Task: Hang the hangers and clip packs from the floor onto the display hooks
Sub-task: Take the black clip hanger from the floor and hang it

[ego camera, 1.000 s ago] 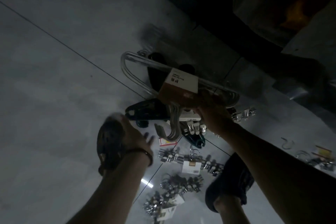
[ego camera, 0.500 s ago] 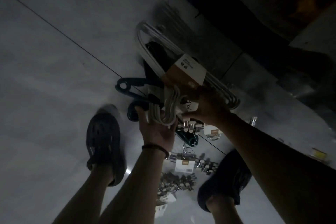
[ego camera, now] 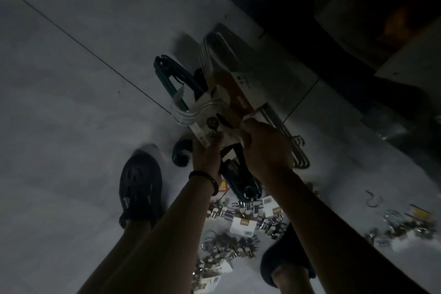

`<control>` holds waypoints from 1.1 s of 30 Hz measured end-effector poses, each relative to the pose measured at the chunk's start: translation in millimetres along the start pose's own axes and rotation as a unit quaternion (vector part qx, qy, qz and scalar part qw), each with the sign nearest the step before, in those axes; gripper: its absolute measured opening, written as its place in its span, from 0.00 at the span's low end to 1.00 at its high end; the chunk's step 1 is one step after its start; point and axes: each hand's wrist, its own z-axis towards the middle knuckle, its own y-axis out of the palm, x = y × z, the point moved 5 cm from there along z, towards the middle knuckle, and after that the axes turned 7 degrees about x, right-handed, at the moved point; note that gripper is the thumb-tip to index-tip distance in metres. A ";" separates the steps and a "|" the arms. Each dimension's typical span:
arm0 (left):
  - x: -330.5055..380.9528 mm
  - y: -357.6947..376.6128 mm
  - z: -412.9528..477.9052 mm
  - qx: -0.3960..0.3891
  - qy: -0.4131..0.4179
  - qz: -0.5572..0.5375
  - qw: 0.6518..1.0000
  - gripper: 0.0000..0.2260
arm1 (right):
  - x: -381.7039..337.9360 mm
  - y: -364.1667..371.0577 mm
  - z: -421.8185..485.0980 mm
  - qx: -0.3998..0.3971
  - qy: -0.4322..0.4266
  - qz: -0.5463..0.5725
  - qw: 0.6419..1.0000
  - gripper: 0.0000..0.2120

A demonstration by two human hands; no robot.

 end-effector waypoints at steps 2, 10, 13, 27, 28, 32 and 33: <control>14.8 -6.2 -11.0 0.087 0.057 0.143 0.984 0.30 | -8.1 -14.5 -3.3 0.007 0.008 -0.003 1.000 0.15; 67.1 29.2 -91.5 -0.126 0.116 0.145 0.975 0.27 | -48.8 -41.5 -41.4 0.029 0.004 0.191 0.981 0.10; 87.1 35.6 -91.1 -0.100 0.154 0.147 0.972 0.28 | -66.4 -56.3 -63.9 -0.004 -0.059 0.208 0.976 0.16; 214.5 48.4 -108.2 -0.233 0.086 0.708 0.661 0.18 | -55.0 -109.8 18.5 -0.257 -0.104 0.051 0.960 0.32; 219.0 56.3 -109.3 -0.227 0.129 0.758 0.597 0.13 | -54.4 -94.1 13.0 -0.288 -0.068 0.133 0.946 0.24; 253.7 61.5 -106.6 0.055 0.534 0.714 0.449 0.16 | -36.9 -43.3 -0.5 -0.131 0.068 0.257 0.955 0.16; 251.2 47.5 -104.8 0.129 0.582 0.632 0.496 0.21 | -31.4 -30.9 -6.2 -0.103 0.131 0.291 0.942 0.19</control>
